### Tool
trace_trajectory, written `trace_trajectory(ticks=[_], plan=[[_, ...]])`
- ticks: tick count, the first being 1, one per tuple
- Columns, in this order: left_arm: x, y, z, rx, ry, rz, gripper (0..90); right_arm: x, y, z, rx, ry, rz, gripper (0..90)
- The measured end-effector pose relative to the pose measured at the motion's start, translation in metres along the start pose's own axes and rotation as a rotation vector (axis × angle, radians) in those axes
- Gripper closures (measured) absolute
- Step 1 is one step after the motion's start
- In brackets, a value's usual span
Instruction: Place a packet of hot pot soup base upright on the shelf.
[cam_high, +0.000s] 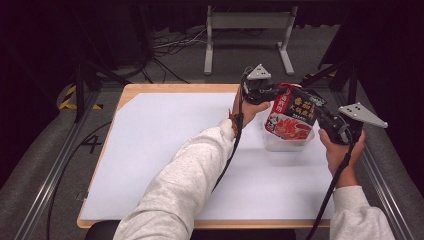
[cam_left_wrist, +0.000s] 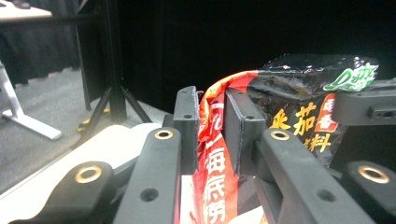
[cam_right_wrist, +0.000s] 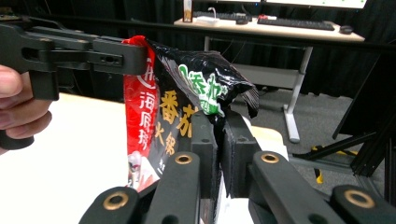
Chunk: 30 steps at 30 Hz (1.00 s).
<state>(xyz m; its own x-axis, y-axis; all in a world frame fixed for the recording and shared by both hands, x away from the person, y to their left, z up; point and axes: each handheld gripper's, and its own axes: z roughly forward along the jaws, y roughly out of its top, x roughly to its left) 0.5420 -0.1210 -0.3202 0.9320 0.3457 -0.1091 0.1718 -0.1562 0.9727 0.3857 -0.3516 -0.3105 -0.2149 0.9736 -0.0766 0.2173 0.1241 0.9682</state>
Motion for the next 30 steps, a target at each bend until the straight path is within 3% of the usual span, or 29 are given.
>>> trace_trajectory(ticks=[5,13,19,22,25,30], plan=[[0.002,-0.011,0.002,0.015,-0.002,-0.021,75.7,0.002,-0.013,0.004,0.019,0.011,0.004,84.0],[0.000,-0.019,0.004,0.035,-0.004,0.000,74.8,0.001,-0.025,0.003,0.026,0.020,0.017,83.8],[-0.001,-0.020,0.003,0.047,-0.001,0.007,74.6,0.000,-0.028,0.002,0.019,0.023,0.025,84.0],[-0.002,-0.021,0.005,0.060,-0.004,0.009,75.0,0.000,-0.032,0.001,0.025,0.004,0.002,85.3],[-0.004,-0.022,0.005,0.067,-0.004,0.012,75.4,-0.004,-0.037,0.000,0.015,0.011,0.022,85.6],[-0.001,-0.025,0.006,0.067,0.002,-0.008,76.0,-0.005,-0.041,0.001,0.023,0.006,0.027,85.5]])
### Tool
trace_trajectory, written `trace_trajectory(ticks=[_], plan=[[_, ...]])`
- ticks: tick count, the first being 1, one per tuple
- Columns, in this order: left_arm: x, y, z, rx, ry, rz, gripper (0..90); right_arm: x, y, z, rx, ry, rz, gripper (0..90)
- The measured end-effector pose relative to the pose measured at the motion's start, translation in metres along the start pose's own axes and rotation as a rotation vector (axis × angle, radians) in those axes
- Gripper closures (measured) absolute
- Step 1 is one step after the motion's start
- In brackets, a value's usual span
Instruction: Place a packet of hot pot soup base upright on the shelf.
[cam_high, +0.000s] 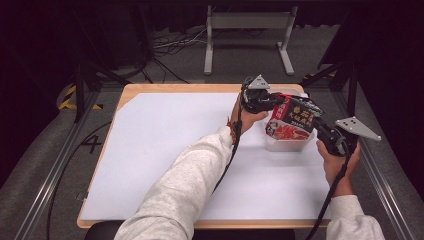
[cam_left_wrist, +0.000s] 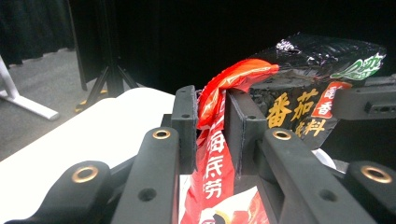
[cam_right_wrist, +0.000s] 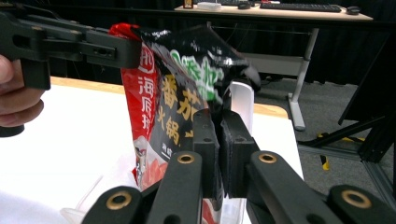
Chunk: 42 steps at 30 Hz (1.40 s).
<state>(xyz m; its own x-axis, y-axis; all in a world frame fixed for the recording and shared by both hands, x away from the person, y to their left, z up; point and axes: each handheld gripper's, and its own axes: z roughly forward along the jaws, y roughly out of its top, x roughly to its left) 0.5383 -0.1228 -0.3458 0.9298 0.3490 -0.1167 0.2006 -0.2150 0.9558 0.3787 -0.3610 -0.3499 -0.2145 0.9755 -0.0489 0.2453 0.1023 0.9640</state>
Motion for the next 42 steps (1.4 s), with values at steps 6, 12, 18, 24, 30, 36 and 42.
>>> trace_trajectory(ticks=[6,12,18,24,30,36,42], plan=[[0.002,-0.005,-0.001,0.007,-0.006,-0.020,74.2,-0.001,-0.003,0.001,0.011,0.004,0.001,84.3],[0.002,-0.006,-0.003,0.046,0.007,-0.011,71.1,0.001,-0.004,0.004,0.041,0.006,-0.022,82.8],[0.004,-0.015,-0.001,0.108,0.006,-0.008,69.4,0.001,-0.005,0.006,0.043,0.011,-0.015,82.2],[0.003,-0.018,-0.001,0.121,0.007,-0.011,68.7,0.000,-0.008,0.008,0.060,0.022,-0.003,81.3],[0.002,-0.016,-0.006,0.136,0.010,0.009,67.3,-0.001,-0.005,0.009,0.082,0.024,-0.012,77.8],[-0.001,-0.017,-0.014,0.160,0.018,0.044,66.3,-0.001,-0.002,0.008,0.104,0.019,-0.012,74.3],[-0.001,-0.018,-0.027,0.172,0.039,0.066,65.8,0.000,0.000,0.007,0.106,0.016,-0.018,73.1]])
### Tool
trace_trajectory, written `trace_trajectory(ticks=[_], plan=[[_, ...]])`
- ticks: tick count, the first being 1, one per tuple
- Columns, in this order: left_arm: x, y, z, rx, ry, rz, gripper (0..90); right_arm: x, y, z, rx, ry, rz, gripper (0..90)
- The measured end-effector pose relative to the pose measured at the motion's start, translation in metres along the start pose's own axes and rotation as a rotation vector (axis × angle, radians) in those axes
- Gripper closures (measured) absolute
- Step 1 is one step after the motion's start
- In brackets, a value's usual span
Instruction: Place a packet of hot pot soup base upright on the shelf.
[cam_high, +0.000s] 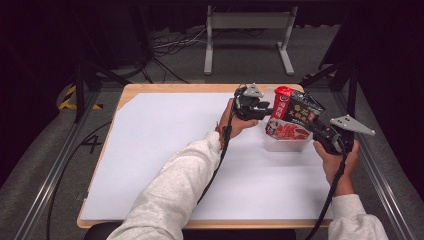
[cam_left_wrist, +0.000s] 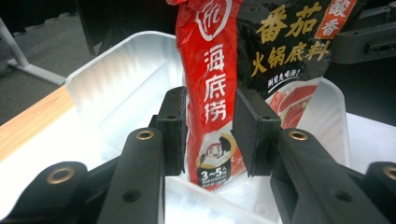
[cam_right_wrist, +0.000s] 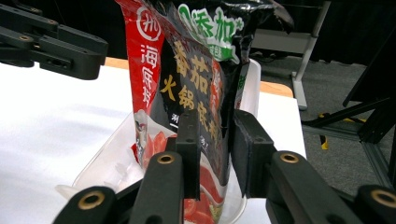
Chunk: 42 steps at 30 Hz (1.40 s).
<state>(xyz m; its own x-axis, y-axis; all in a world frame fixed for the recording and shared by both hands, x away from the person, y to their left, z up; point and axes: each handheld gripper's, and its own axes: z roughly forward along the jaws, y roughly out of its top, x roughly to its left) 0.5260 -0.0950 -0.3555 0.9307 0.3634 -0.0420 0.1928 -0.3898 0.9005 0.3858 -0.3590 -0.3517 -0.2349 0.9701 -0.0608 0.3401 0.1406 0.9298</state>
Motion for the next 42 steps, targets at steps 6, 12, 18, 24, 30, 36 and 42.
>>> trace_trajectory(ticks=[6,12,18,24,30,36,42], plan=[[0.002,-0.004,-0.011,0.013,0.002,0.010,64.5,0.001,0.003,-0.004,-0.010,-0.015,-0.006,74.5],[0.002,-0.006,-0.022,0.027,0.033,0.026,58.9,0.001,0.005,-0.007,-0.008,-0.011,-0.015,74.9],[-0.001,-0.007,-0.031,0.039,0.056,0.048,51.4,0.000,0.007,-0.011,-0.004,-0.003,-0.020,71.7],[-0.005,-0.008,-0.042,0.046,0.079,0.055,40.5,0.001,0.008,-0.015,-0.006,-0.003,-0.033,69.2],[-0.010,-0.013,-0.053,0.061,0.109,0.066,30.3,0.001,0.009,-0.020,-0.012,0.014,-0.043,68.4],[-0.015,-0.022,-0.071,0.072,0.124,0.080,27.7,0.004,0.012,-0.026,-0.005,0.061,-0.086,68.7],[-0.016,-0.028,-0.082,0.085,0.133,0.086,25.9,0.006,0.010,-0.026,0.017,0.077,-0.097,67.0]])
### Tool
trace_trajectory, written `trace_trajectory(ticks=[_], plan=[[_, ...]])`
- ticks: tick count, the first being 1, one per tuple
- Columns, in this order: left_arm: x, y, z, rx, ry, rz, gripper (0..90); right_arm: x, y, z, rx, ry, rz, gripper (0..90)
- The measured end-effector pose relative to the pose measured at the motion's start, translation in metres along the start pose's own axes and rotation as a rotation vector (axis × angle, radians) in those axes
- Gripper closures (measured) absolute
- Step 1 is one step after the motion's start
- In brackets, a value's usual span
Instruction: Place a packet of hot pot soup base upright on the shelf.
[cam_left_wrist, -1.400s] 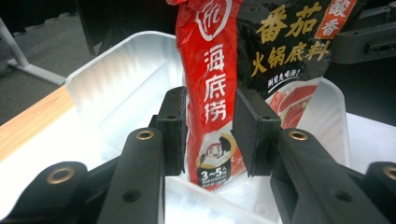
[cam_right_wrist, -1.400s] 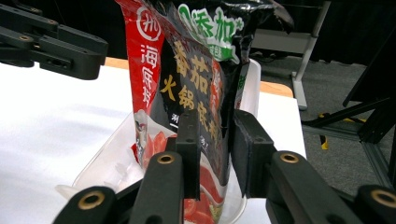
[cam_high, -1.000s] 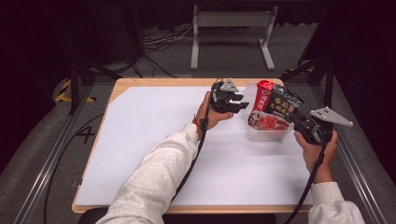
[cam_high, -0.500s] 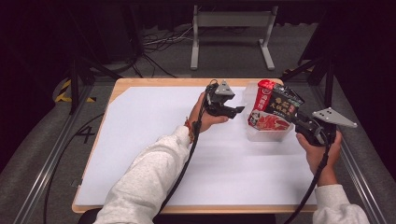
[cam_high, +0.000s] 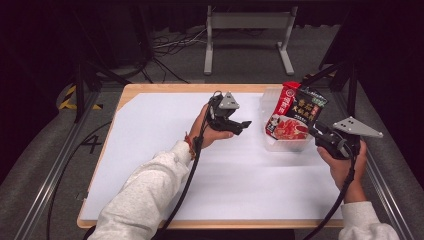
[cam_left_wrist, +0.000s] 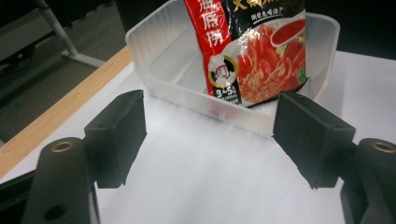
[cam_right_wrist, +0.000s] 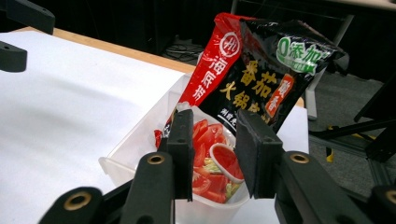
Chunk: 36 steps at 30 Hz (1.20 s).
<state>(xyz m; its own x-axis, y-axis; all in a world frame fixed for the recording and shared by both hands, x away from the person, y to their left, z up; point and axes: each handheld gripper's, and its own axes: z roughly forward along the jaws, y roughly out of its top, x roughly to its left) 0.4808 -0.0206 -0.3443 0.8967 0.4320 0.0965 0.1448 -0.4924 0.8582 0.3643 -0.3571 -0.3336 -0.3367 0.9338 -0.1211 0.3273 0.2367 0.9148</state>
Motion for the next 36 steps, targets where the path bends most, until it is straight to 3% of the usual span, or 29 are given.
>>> trace_trajectory(ticks=[7,21,27,30,36], plan=[[0.000,-0.012,-0.015,0.026,0.012,0.017,23.1,0.002,-0.001,-0.002,0.010,0.027,-0.019,65.7],[0.005,-0.040,-0.049,0.058,0.057,0.023,17.5,0.021,-0.007,-0.005,0.019,0.087,-0.090,64.4],[0.006,-0.053,-0.065,0.082,0.073,0.032,14.5,0.027,-0.010,-0.003,0.029,0.110,-0.109,61.2],[0.003,-0.060,-0.074,0.097,0.086,0.055,12.7,0.030,-0.011,-0.003,0.033,0.119,-0.119,59.3],[0.001,-0.076,-0.091,0.116,0.091,0.049,11.3,0.035,-0.016,-0.004,0.047,0.133,-0.136,53.5]])
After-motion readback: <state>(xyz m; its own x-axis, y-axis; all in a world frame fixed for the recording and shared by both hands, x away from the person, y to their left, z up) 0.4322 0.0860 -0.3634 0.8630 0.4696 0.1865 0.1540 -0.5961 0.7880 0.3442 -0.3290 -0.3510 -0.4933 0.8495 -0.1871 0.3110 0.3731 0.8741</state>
